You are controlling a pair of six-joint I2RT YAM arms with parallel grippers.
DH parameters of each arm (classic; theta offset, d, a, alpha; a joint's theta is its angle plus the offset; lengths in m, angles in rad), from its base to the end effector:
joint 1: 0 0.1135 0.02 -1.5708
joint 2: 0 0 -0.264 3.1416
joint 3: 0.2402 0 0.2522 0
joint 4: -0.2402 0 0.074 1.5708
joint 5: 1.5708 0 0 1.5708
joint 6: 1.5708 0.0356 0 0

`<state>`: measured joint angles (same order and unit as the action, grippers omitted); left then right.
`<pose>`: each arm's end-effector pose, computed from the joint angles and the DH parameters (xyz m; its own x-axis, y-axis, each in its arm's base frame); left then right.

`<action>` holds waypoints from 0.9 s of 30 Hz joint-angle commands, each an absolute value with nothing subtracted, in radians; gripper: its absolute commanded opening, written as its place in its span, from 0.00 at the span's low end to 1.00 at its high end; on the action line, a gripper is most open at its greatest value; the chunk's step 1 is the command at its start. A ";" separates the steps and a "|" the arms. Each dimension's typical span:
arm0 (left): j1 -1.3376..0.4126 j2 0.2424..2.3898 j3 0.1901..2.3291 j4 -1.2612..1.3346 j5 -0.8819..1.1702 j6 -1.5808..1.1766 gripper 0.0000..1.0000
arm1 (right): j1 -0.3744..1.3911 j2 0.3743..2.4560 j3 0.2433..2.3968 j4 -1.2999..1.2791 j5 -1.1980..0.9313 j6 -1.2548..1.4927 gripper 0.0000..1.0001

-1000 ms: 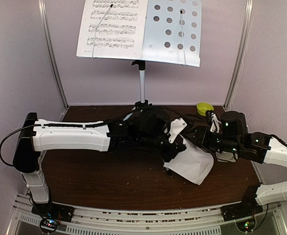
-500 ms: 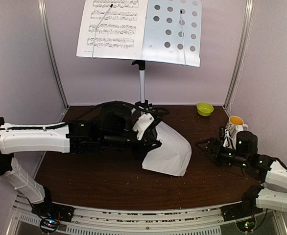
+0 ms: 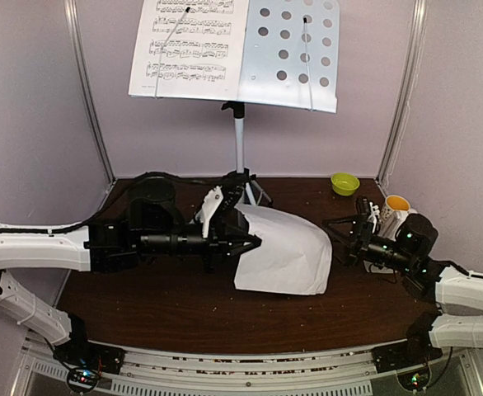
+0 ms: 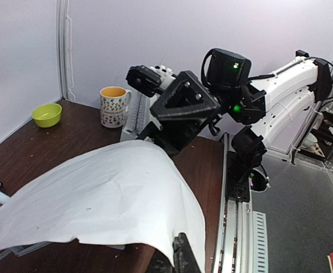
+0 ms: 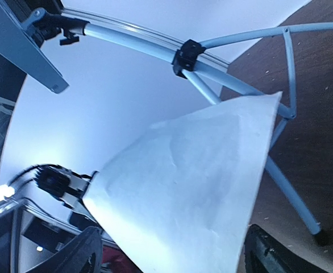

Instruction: Set up the instrument practice props

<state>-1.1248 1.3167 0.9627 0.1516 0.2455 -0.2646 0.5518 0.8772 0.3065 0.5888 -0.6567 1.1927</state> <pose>0.1261 -0.2839 0.3186 -0.3394 0.1218 -0.9327 0.9211 0.2440 -0.3033 0.1521 0.1191 0.2365 -0.8633 0.3330 -0.3794 -0.3595 0.1220 0.9251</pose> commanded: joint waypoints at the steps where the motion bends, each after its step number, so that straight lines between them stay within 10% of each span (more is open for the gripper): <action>1: -1.117 1.299 0.936 0.292 0.353 -0.292 0.00 | 0.551 0.884 0.361 0.752 -0.710 1.251 0.81; 12: -1.100 1.316 0.865 0.335 0.417 -0.312 0.00 | 0.551 0.828 0.422 0.737 -0.686 1.242 0.53; 23: -1.027 1.310 0.811 0.371 0.475 -0.378 0.00 | 0.550 0.796 0.453 0.649 -0.705 1.157 0.51; 27: -1.014 1.315 0.821 0.340 0.464 -0.368 0.00 | 0.551 0.777 0.496 0.525 -0.699 1.080 0.23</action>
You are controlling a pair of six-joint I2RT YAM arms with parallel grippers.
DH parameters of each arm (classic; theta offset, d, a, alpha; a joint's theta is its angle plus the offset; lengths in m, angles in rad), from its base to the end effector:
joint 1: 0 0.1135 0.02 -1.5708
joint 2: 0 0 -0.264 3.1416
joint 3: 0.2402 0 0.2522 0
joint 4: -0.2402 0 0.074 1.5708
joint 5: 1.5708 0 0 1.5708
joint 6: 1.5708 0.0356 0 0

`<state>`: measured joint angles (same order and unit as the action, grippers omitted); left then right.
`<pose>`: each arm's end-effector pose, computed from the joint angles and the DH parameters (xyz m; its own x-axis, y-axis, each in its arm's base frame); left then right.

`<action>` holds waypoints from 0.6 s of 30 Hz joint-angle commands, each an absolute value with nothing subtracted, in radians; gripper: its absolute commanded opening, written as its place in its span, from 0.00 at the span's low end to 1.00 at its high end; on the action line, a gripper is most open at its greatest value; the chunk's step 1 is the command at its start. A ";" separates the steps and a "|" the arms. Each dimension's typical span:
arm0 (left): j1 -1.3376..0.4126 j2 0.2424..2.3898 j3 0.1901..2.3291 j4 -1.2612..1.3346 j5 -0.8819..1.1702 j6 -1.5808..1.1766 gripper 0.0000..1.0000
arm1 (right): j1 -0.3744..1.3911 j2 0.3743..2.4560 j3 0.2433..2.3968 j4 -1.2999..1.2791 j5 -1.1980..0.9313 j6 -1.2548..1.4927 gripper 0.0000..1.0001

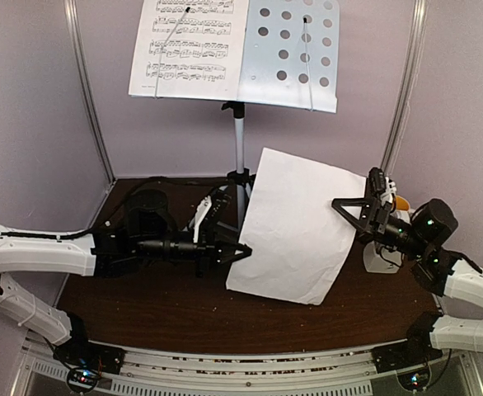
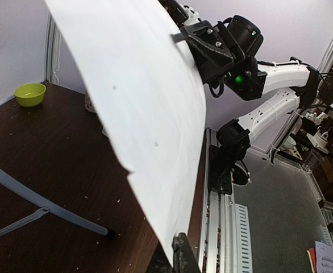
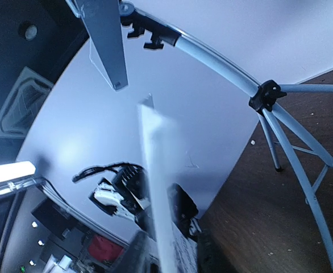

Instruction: Set up the instrument practice props

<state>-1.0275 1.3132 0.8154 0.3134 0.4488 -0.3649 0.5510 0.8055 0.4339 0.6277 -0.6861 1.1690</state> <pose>0.1423 -0.2656 0.2851 -0.4424 0.1107 -0.8899 0.8926 0.1500 -0.4251 0.1461 0.1163 0.2966 -0.7690 0.3633 -0.5260 -0.5612 0.0103 0.8276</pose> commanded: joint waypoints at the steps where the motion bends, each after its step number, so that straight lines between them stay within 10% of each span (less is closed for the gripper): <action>1: -1.009 1.320 0.828 0.324 0.441 -0.369 0.00 | 0.550 0.771 0.503 0.501 -0.691 1.068 0.15; 3: -1.001 1.337 0.856 0.270 0.379 -0.366 0.00 | 0.551 0.755 0.517 0.442 -0.660 1.051 0.00; 18: -1.251 1.415 1.122 0.051 -0.326 -0.288 0.76 | 0.599 0.426 0.642 -0.346 0.036 1.043 0.00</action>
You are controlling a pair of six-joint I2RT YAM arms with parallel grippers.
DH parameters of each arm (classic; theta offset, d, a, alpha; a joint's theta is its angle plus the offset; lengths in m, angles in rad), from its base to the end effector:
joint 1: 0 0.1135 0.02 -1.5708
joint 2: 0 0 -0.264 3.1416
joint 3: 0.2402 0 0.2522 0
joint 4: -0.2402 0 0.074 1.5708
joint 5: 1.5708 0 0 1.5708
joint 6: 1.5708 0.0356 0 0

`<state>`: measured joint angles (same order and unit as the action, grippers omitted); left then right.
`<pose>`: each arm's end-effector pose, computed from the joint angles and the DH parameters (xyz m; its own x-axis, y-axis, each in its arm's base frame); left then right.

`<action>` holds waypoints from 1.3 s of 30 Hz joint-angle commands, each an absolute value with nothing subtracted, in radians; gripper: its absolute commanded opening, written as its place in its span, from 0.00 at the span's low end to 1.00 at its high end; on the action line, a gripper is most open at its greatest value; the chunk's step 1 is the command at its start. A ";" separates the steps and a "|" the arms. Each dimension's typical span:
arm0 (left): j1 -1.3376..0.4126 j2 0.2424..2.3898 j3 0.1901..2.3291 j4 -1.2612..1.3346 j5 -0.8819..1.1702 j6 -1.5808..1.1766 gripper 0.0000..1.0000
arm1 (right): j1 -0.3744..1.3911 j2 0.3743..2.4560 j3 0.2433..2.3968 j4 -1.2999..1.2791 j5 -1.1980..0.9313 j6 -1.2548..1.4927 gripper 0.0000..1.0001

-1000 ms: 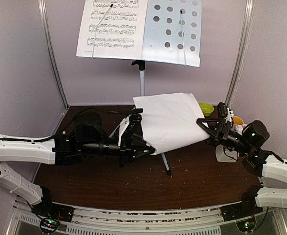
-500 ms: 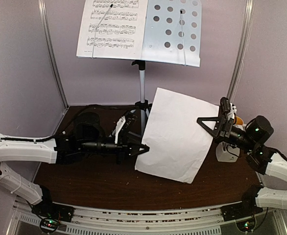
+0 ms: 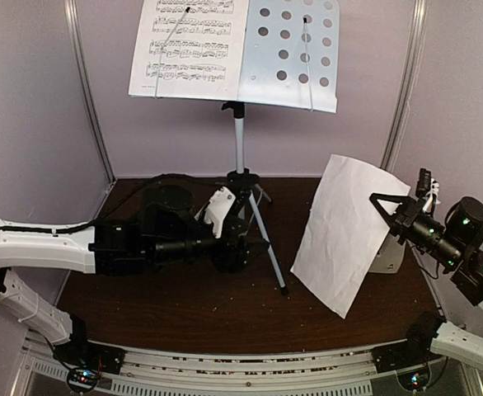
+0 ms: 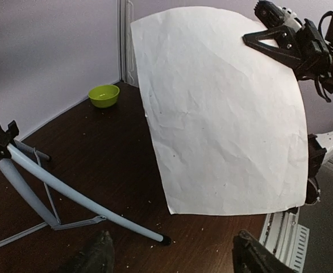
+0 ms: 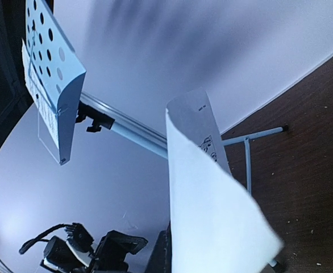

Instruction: Set up the instrument practice props

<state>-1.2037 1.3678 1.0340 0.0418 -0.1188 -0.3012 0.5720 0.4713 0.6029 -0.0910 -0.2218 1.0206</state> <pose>0.1197 -0.2996 0.3170 -0.3615 0.1194 -0.9247 0.8155 0.5212 -0.2515 0.1037 0.0761 0.3294 -0.5898 0.6092 -0.5300 -0.4018 0.3479 0.8471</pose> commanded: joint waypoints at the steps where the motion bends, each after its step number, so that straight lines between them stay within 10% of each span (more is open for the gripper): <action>1: -1.264 1.440 1.150 0.051 -0.331 -0.292 0.80 | 0.609 0.423 0.648 -0.361 0.069 1.058 0.00; 17: -1.379 1.722 1.575 -0.150 -0.214 -0.225 0.98 | 0.830 0.715 0.847 -0.566 0.455 1.236 0.00; 39: -1.379 1.632 1.105 0.003 -0.315 -0.308 0.98 | 0.914 1.152 0.866 -0.127 0.411 1.275 0.00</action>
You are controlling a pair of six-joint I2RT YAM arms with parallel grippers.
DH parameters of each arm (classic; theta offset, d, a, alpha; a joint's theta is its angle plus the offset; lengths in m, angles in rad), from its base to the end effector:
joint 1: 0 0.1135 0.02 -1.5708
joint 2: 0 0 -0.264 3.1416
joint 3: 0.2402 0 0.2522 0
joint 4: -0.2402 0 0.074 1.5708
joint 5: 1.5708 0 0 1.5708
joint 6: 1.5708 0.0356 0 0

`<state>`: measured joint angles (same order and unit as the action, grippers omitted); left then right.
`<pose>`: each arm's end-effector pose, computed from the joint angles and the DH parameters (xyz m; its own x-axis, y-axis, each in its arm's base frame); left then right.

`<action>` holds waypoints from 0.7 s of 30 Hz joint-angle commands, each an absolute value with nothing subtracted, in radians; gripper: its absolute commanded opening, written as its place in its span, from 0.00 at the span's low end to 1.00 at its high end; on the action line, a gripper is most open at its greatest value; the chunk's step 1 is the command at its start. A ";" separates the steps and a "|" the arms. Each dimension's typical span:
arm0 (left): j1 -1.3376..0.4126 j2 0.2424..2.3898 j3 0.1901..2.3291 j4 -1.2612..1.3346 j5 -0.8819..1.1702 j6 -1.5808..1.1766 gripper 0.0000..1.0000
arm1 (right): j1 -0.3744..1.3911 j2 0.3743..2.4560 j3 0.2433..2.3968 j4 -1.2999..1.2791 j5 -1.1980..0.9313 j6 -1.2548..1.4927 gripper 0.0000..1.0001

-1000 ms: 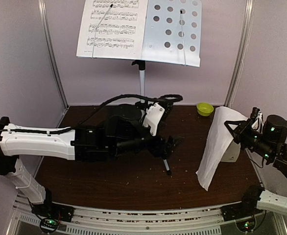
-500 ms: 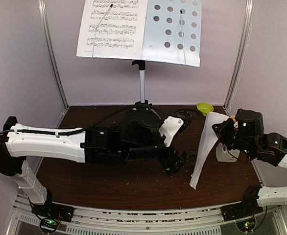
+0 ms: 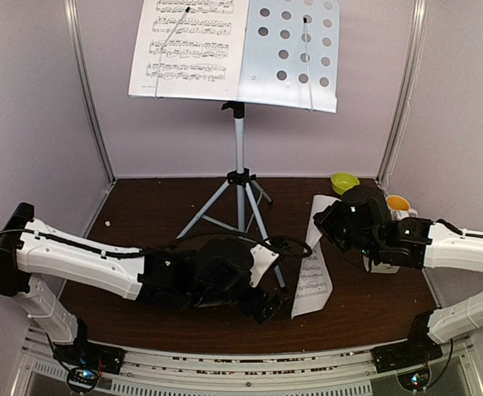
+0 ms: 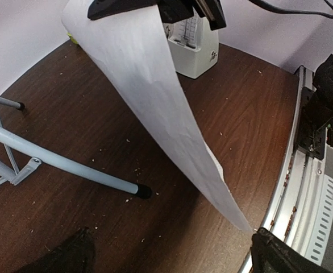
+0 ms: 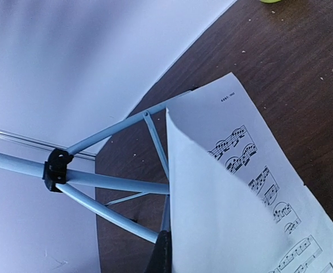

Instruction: Set up the instrument practice props

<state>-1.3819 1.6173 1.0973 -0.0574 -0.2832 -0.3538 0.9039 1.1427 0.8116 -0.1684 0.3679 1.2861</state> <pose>0.0784 -0.3569 0.2485 -0.4077 0.3608 -0.8388 0.8079 0.5706 -0.1472 0.1682 0.1930 0.2794 -0.5994 0.6863 -0.4119 0.1333 0.5930 0.7941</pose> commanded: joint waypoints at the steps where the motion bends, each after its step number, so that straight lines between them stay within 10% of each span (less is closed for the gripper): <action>1: -1.380 1.633 1.100 0.003 -0.298 -0.302 0.98 | 0.913 1.154 0.868 -0.128 0.422 1.283 0.00; 21: -1.445 1.700 1.070 -0.081 -0.730 -0.398 0.93 | 0.917 1.235 0.867 -0.080 0.239 1.578 0.04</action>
<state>-1.4521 1.6676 1.0275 -0.0387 -0.6388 -0.3588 0.9104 1.2381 0.8478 -0.0853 0.2955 1.5013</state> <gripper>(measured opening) 0.952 0.047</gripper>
